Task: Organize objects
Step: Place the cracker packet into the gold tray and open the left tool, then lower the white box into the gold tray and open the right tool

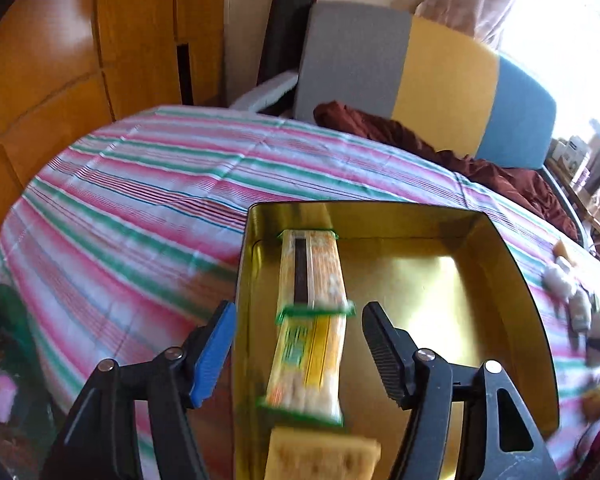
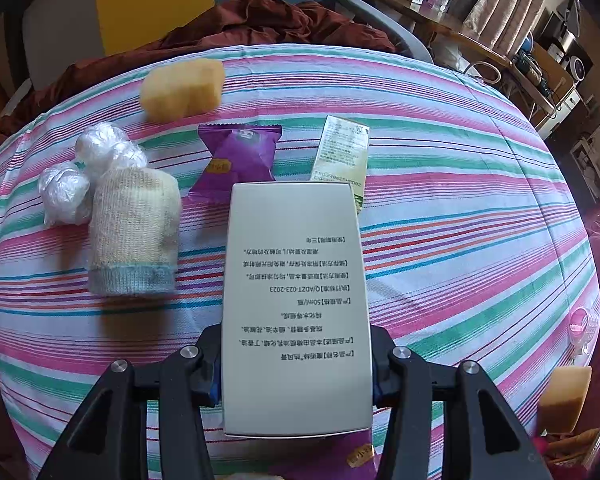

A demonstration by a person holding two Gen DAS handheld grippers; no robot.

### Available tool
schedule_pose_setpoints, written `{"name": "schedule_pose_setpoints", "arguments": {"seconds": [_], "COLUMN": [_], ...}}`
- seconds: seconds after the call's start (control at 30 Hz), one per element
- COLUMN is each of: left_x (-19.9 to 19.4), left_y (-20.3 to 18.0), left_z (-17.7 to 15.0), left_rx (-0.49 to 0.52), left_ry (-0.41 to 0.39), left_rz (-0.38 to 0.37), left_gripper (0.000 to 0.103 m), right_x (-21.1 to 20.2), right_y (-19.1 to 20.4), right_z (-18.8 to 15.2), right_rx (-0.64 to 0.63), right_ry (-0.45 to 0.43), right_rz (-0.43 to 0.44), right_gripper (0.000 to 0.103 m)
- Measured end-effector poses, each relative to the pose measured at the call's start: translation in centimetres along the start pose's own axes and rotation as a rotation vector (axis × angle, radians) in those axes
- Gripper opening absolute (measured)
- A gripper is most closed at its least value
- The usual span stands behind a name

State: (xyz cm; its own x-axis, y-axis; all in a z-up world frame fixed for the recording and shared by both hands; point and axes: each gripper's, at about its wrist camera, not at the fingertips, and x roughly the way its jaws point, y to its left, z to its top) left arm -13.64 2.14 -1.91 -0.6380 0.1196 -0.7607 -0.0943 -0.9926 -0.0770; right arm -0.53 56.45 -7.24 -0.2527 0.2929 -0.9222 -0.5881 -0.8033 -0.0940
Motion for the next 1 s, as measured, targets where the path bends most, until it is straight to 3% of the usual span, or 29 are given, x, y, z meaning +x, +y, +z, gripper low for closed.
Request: {"name": "schedule_pose_setpoints", "arguments": {"seconds": [0.1, 0.23, 0.47, 0.6, 0.73, 0.87, 1.0], "left_x": [-2.5, -5.0, -7.0, -7.7, -8.3, -9.4, -9.7], "left_y": [0.2, 0.5, 1.6, 1.9, 3.1, 4.3, 5.8], "left_z": [-1.6, -3.0, -4.6, -5.4, -6.0, -6.5, -7.0], "left_rx": [0.024, 0.050, 0.039, 0.053, 0.001, -0.043, -0.092], "left_ry": [-0.042, -0.079, -0.122, -0.160, -0.166, -0.200, -0.211], "left_rz": [-0.002, 0.004, 0.003, 0.060, 0.054, 0.058, 0.067], "left_gripper": [0.067, 0.075, 0.085, 0.101, 0.103, 0.103, 0.103], "right_x": [-2.0, -6.6, -13.1, -15.8, -15.7, -13.6, -10.8], "right_y": [-0.7, 0.5, 10.0, 18.6, 27.2, 34.6, 38.9], "right_z": [0.1, -0.8, -0.9, -2.3, -3.7, -4.8, -4.7], "right_rx": [0.052, 0.075, -0.106, -0.258, -0.386, -0.449, -0.427], "right_ry": [-0.079, -0.174, -0.250, -0.235, -0.150, -0.061, 0.003], "right_rz": [0.023, 0.062, 0.244, 0.373, 0.490, 0.502, 0.483], "right_gripper": [0.050, 0.050, 0.050, 0.050, 0.050, 0.050, 0.051]}}
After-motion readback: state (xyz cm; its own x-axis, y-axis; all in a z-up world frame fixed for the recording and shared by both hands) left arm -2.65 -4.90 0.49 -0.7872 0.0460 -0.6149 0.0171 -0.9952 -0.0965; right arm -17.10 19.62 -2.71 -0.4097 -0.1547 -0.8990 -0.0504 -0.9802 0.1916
